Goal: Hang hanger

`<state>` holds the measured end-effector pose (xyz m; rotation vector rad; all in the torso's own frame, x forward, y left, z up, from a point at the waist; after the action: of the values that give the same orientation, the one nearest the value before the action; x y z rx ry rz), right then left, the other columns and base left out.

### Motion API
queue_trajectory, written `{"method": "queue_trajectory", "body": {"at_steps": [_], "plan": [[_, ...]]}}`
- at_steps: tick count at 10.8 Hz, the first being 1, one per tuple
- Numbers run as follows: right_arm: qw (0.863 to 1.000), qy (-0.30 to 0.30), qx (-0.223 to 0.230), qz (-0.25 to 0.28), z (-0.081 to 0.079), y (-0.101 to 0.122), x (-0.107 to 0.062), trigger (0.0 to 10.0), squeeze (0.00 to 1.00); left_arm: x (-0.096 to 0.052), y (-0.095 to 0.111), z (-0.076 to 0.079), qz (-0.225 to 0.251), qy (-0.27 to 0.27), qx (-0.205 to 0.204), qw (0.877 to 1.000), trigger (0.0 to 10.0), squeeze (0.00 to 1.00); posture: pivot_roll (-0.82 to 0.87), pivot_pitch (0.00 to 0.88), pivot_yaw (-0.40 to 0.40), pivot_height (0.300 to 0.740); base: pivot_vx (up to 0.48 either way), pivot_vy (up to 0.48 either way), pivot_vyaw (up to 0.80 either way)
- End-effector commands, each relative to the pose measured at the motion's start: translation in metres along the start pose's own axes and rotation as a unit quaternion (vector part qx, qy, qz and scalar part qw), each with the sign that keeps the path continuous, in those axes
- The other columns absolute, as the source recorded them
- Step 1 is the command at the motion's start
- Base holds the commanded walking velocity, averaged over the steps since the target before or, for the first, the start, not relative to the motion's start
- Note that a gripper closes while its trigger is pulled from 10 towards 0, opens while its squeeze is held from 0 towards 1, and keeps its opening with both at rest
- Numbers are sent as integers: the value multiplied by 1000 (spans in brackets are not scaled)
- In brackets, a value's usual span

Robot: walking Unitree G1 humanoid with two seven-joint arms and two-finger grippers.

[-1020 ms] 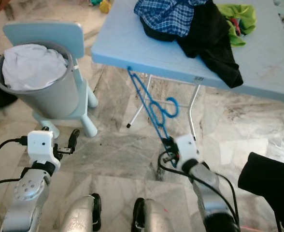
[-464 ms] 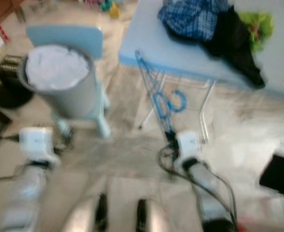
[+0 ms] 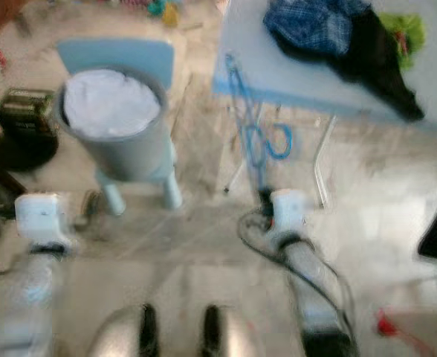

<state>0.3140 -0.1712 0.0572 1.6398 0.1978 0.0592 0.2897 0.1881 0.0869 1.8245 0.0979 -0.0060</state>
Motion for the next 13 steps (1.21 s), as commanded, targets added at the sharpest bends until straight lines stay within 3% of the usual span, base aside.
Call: {"method": "queue_trajectory", "body": {"at_steps": [1,2,6,9,13], "plan": [[1000,-2,-1,17,-1,9,2,10000,0,0,3,-6,6,8,14,1000,10000,0,122,217,-92,740,0,480,-619],[999,12,-9,29,-8,17,3,10000,0,2,5,-8,10,13,13,1000,10000,0,120,220,-92,740,0,326,0],[999,3,2,51,-7,35,10,10000,0,1,20,-7,53,-6,14,998,10000,0,118,226,-94,740,0,0,0],[998,14,8,55,-17,40,17,10000,0,2,27,-8,68,-4,15,998,10000,0,121,226,-93,740,292,0,0],[998,17,7,64,-19,47,20,10000,0,4,29,-7,74,-5,12,997,10000,0,123,223,-95,740,338,0,0]]}}
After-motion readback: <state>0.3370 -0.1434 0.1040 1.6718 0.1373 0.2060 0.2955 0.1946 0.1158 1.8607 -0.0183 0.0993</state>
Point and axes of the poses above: a point about 5 cm out from each wrist's last joint towards the gripper, its own x axis pointing out of the wrist towards the gripper, its own y axis along the axis of the wrist's last joint, z = x × y, the point moved 5 cm from there along x, pointing out of the wrist towards the gripper, and after that the axes turned 8 degrees about x, right-handed, at the moved point
